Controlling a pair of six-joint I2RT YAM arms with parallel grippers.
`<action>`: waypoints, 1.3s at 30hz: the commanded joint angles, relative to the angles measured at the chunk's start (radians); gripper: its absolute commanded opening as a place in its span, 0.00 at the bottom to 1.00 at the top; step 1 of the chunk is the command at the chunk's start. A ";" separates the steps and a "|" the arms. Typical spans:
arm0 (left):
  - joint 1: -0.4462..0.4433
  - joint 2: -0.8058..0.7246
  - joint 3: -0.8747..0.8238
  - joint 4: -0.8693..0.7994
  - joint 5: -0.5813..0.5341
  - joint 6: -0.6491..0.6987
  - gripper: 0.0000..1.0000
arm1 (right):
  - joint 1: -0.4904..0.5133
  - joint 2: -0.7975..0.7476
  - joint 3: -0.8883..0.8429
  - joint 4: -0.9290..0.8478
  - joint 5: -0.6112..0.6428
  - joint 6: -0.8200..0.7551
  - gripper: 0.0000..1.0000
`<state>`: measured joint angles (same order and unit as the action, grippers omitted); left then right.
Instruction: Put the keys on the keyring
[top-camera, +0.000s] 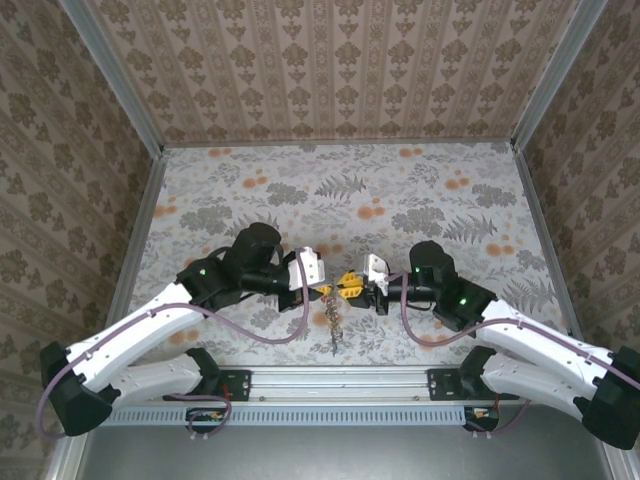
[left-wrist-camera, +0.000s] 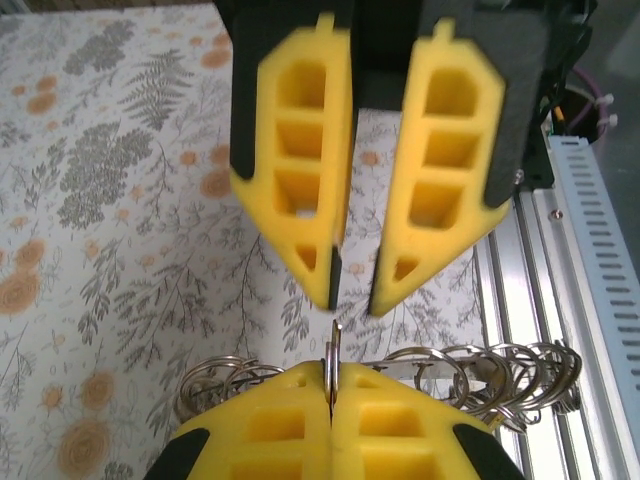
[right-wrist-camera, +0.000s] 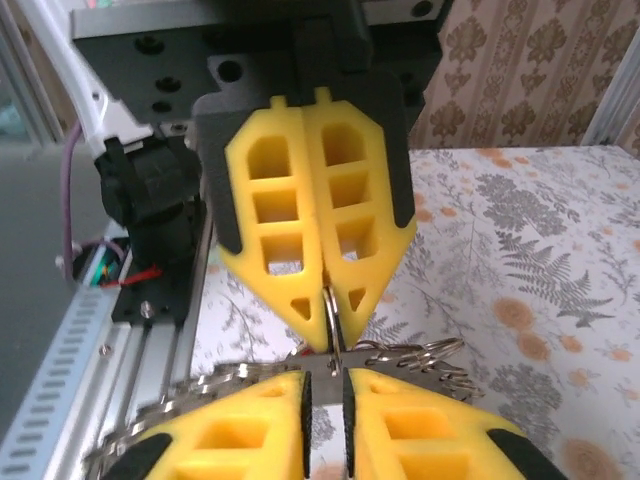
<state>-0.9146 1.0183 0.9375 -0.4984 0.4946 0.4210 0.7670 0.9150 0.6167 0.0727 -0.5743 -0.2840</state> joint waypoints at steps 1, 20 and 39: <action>0.000 0.023 0.076 -0.095 0.006 0.064 0.00 | 0.007 -0.011 0.078 -0.223 0.020 -0.169 0.21; -0.023 0.098 0.142 -0.134 0.069 0.122 0.00 | 0.014 0.058 0.087 -0.097 -0.044 -0.043 0.28; -0.023 0.047 0.117 -0.072 0.049 0.103 0.06 | 0.014 0.105 0.055 -0.005 -0.107 0.066 0.00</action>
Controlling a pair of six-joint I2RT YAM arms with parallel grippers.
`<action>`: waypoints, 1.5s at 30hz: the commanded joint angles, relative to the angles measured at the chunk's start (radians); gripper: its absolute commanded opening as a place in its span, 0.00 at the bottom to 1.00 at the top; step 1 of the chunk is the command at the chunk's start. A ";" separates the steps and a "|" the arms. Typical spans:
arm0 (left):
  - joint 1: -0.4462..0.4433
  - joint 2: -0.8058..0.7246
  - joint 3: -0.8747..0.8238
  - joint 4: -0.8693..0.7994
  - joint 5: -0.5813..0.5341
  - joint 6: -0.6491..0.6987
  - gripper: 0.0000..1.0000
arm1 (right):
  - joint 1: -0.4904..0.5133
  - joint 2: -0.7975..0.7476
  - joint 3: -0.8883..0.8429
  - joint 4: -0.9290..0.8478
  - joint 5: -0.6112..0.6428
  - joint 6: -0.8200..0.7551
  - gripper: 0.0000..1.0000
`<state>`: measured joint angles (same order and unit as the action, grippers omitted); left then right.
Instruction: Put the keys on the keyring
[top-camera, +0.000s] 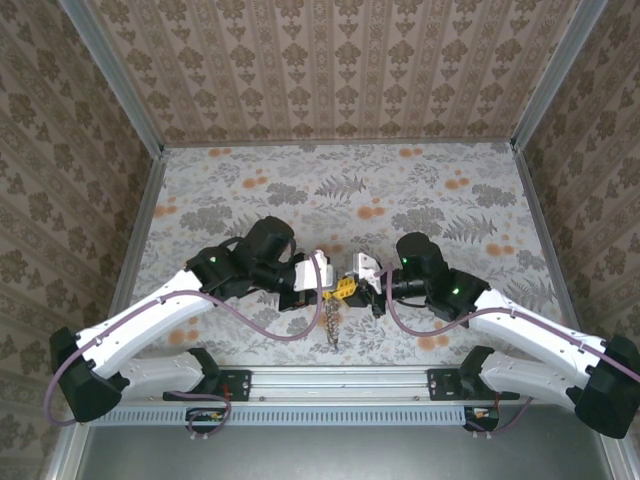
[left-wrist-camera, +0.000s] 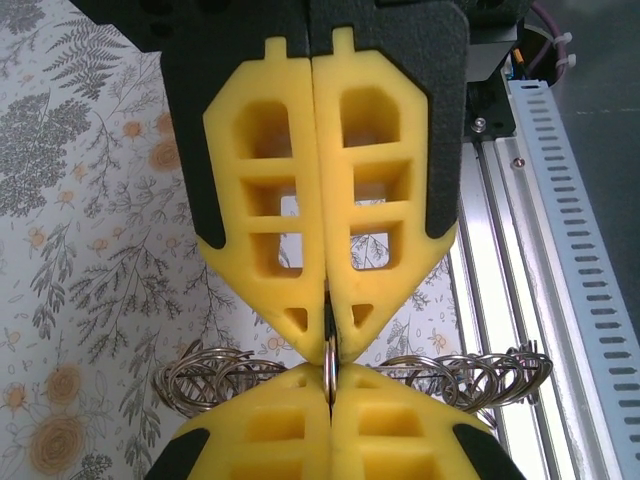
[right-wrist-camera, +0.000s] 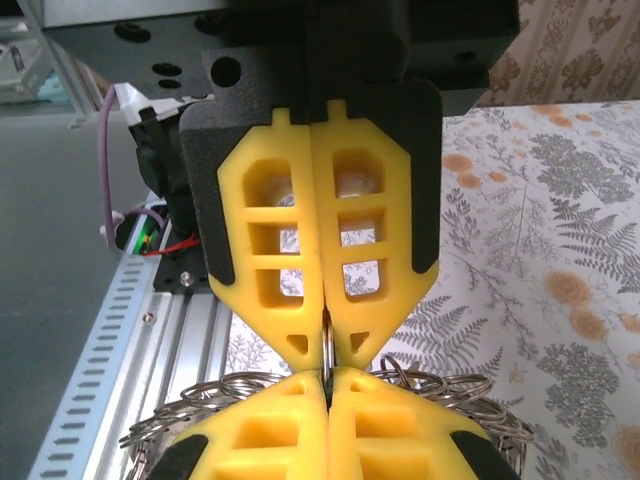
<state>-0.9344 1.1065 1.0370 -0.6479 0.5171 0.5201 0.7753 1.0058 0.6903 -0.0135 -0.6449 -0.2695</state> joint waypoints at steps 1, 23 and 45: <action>-0.002 -0.049 0.009 0.086 0.022 -0.003 0.10 | 0.006 0.012 -0.030 0.116 -0.035 0.073 0.00; 0.044 -0.147 -0.104 0.226 -0.018 -0.109 0.23 | 0.007 -0.042 -0.287 0.906 0.131 0.463 0.00; 0.040 -0.064 0.049 -0.039 -0.038 0.029 0.00 | 0.013 -0.066 -0.003 -0.022 0.041 -0.013 0.32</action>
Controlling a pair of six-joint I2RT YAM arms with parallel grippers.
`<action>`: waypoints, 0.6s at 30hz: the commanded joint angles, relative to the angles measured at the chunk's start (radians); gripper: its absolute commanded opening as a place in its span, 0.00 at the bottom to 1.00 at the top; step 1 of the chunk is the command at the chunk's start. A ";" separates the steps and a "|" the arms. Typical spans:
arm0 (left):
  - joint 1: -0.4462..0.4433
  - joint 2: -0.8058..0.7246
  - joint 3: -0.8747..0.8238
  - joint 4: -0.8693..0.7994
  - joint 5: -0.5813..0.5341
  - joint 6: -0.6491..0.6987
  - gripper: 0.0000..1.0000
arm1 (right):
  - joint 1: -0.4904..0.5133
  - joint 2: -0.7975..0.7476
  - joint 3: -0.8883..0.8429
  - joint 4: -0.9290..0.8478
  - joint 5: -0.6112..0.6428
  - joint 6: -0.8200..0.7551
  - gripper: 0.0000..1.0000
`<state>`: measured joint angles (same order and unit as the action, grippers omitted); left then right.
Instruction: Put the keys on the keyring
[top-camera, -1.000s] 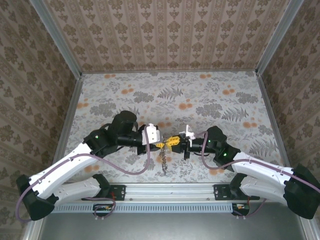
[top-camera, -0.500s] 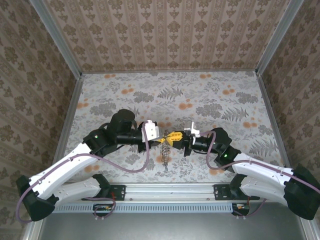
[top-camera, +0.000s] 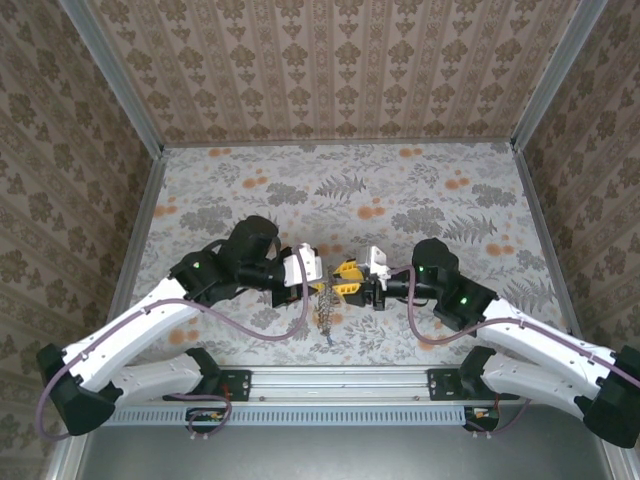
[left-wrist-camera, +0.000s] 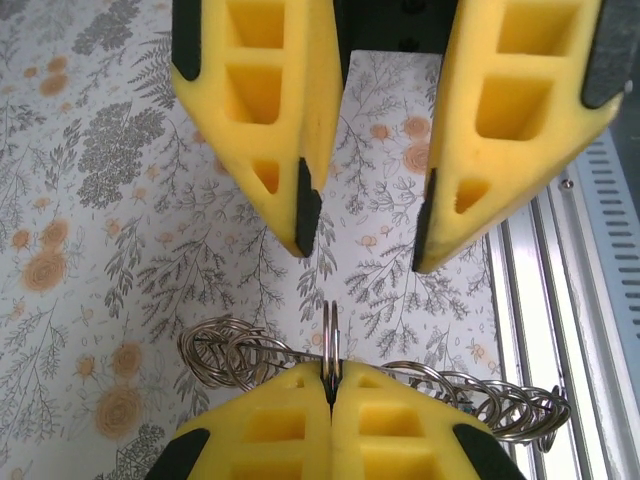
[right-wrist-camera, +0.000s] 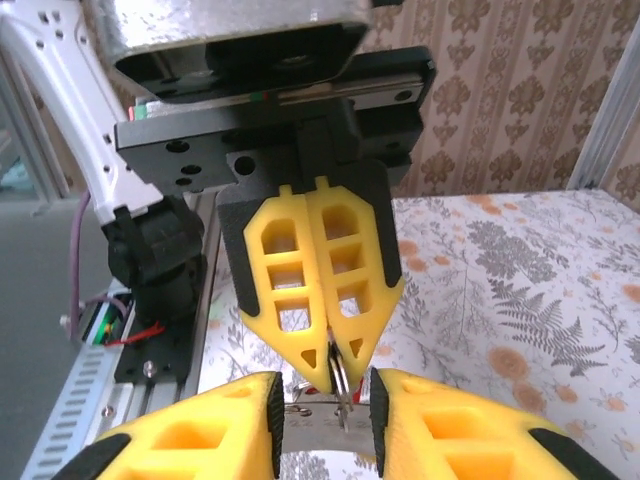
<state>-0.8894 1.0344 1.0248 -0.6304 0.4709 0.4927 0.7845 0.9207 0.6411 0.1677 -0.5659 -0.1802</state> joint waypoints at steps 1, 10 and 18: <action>-0.008 0.015 0.069 -0.061 0.011 0.062 0.00 | 0.004 0.028 0.055 -0.209 -0.044 -0.102 0.33; -0.035 0.071 0.113 -0.106 0.024 0.101 0.00 | 0.005 0.103 0.128 -0.261 -0.068 -0.075 0.32; -0.042 0.096 0.137 -0.124 0.034 0.114 0.00 | 0.005 0.114 0.127 -0.229 -0.088 -0.047 0.20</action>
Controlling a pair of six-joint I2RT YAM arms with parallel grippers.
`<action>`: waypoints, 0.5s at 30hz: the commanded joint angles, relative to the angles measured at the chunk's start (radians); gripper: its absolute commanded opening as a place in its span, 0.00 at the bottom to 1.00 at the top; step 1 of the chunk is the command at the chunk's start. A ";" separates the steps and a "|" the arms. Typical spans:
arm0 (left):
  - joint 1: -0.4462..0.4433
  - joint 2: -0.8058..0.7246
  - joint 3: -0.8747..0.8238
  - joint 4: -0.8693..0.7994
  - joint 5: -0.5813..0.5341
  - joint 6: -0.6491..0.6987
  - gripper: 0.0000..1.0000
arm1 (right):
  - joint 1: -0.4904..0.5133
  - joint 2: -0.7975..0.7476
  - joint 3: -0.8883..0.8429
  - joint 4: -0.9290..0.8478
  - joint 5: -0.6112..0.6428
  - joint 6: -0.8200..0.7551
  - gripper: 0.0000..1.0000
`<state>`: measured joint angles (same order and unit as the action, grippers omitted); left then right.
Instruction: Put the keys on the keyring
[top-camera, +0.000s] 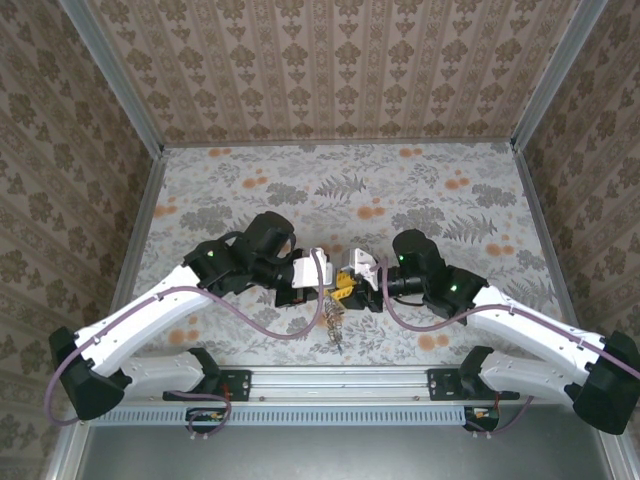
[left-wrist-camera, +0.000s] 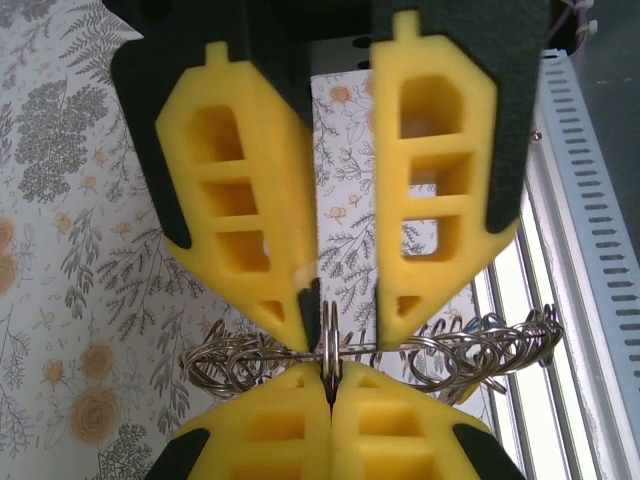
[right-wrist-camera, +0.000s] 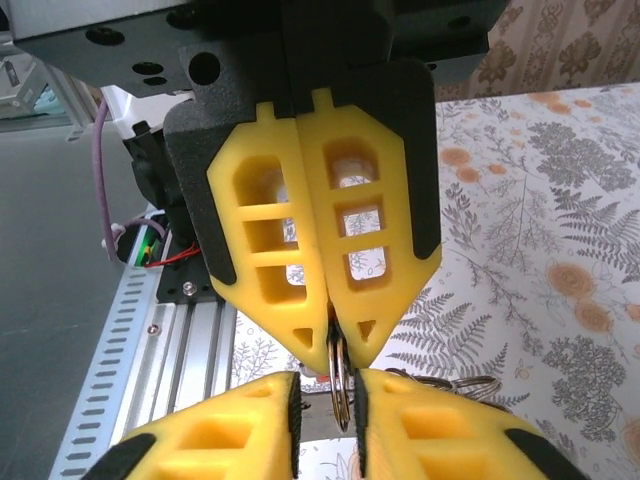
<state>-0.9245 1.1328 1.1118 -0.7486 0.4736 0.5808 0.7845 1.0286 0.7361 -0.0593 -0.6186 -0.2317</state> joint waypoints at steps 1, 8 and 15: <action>-0.008 -0.002 0.052 -0.006 0.032 0.027 0.00 | 0.005 0.007 0.031 0.001 -0.038 0.006 0.17; -0.001 -0.044 0.013 0.052 0.037 -0.016 0.13 | 0.003 -0.006 -0.011 0.108 -0.054 0.073 0.00; 0.024 -0.144 -0.106 0.163 0.031 -0.099 0.18 | -0.001 -0.043 -0.147 0.508 -0.055 0.279 0.00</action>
<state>-0.9119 1.0225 1.0428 -0.6575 0.4797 0.5323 0.7837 1.0115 0.6220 0.1982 -0.6395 -0.0696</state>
